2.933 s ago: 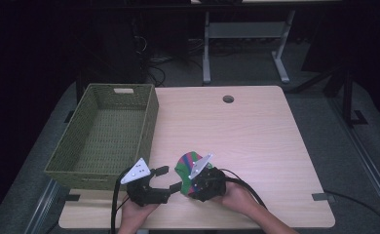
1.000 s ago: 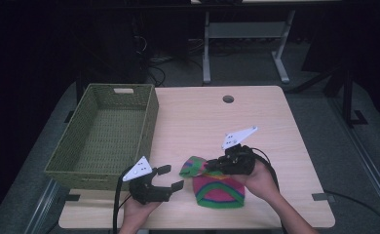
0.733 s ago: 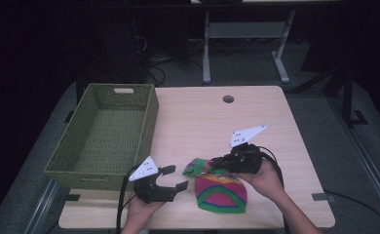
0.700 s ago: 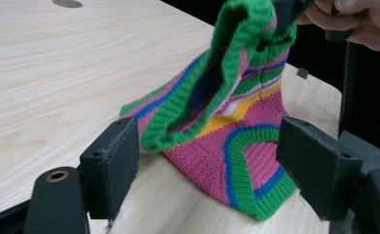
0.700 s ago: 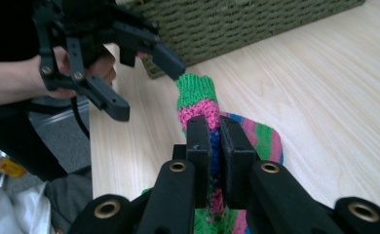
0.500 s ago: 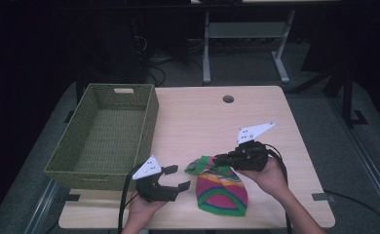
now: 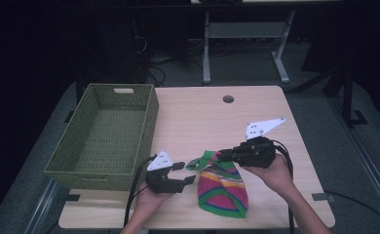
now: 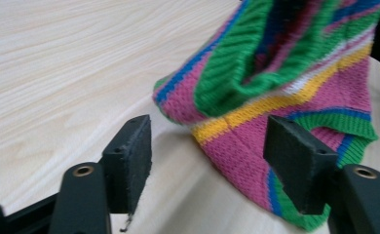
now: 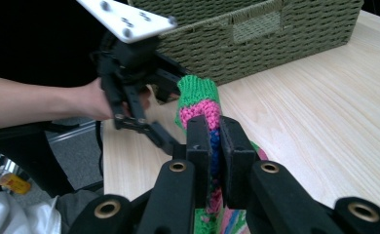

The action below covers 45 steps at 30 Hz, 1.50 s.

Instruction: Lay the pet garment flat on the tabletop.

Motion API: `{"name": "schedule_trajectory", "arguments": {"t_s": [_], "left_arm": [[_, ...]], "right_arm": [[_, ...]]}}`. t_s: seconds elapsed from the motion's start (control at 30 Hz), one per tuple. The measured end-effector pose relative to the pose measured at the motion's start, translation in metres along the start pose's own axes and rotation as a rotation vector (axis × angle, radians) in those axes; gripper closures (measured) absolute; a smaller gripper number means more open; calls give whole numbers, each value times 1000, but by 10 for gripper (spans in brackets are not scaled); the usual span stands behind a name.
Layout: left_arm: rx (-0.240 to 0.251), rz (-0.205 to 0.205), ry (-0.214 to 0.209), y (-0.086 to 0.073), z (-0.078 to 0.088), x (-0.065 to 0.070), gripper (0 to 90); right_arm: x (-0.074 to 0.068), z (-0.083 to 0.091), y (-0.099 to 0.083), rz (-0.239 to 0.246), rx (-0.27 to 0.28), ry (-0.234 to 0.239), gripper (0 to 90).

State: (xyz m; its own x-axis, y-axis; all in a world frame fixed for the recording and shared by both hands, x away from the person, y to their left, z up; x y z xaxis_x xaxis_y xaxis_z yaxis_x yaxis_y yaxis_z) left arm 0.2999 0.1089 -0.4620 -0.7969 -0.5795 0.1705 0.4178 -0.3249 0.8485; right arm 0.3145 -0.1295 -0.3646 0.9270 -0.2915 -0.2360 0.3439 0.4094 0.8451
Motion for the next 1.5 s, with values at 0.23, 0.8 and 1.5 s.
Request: {"name": "schedule_trajectory", "arguments": {"t_s": [0.23,0.8,1.5], "left_arm": [[-4,-27,-28,10,-12,2,489],[-28,-98,-5,40,-8,8,809],[-166,-69,143,75,-47,-28,815]], "right_arm": [[-1,-1,1,11,4,3,838],[30,10,-13,-48,-6,-114,838],[88,-4,-31,-179,-15,-254,837]]}}
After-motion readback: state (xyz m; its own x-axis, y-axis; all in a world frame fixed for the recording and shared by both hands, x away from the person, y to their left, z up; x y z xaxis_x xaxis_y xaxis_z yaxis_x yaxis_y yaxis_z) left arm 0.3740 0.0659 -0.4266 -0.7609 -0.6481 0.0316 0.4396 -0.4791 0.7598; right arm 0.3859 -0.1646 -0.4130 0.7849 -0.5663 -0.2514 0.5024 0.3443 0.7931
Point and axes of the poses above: each handheld gripper's, and its own axes: z roughly backward along the jaws, y roughly out of its top, x roughly to its right, the point moved 4 cm from there along -z, roughly forward along the jaws, and after that the axes turned 2 degrees about y, right-handed, at the moved point
